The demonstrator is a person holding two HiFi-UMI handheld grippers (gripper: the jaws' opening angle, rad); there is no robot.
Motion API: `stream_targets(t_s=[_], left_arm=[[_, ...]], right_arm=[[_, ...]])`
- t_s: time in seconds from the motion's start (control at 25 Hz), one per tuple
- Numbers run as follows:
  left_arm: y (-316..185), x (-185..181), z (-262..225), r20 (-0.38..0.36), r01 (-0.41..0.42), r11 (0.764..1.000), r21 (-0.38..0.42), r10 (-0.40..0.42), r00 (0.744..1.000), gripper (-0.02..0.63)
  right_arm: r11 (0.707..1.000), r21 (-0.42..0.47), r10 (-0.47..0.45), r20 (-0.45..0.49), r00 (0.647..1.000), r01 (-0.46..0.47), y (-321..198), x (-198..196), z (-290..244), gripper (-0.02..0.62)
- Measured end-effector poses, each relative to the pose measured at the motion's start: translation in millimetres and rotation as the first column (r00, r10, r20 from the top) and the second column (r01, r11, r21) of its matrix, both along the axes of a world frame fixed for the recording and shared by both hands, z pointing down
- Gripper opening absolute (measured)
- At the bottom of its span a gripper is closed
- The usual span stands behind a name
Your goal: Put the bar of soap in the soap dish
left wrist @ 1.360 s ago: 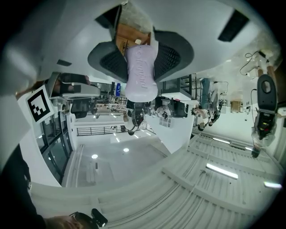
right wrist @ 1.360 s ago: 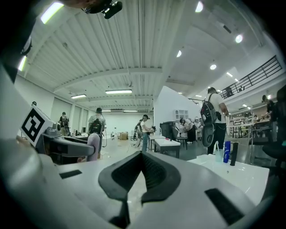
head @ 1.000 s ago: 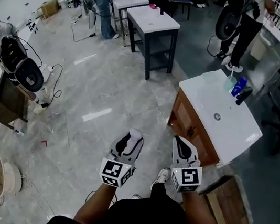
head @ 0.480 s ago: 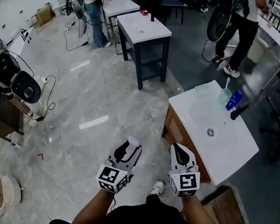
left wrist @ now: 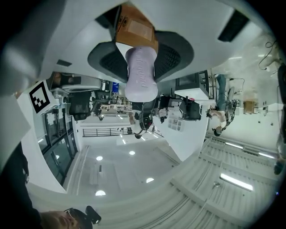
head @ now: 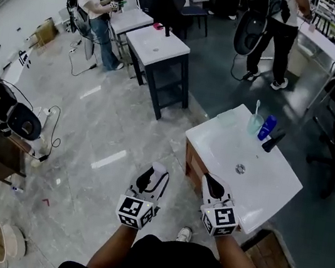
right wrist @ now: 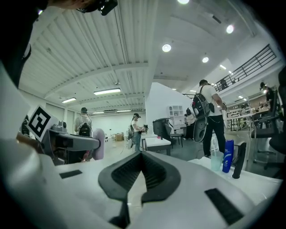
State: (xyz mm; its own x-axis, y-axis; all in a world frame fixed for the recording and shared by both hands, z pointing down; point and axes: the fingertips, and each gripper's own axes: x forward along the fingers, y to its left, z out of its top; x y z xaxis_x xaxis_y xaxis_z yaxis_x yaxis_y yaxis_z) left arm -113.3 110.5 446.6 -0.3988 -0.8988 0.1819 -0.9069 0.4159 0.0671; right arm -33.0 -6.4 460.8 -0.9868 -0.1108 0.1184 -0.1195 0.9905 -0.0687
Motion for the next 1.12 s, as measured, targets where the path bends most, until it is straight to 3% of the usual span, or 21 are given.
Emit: stream_targets(t_s=[0.48,0.88,1.12], left_arm=[[-75,-8,-5,0.011,-0.111,0.993,0.048,0.111,0.994,0.202],[-152,-52,-1,0.005,-0.226,0.971,0.078,0.227,0.974,0.202],[-188,-88,5,-0.003,-0.307,0.95,0.054,0.308,0.951,0.204]], right_arm=[[0.999,-0.018,0.045,0.04,0.998,-0.044,-50,-5,0,0.015],[0.987,-0.004,0.161,0.036,0.986,-0.161,-115,-39,-4,0.015],[0.97,-0.06,0.236,-0.024,0.971,-0.237,-149,-72,1,0.015]])
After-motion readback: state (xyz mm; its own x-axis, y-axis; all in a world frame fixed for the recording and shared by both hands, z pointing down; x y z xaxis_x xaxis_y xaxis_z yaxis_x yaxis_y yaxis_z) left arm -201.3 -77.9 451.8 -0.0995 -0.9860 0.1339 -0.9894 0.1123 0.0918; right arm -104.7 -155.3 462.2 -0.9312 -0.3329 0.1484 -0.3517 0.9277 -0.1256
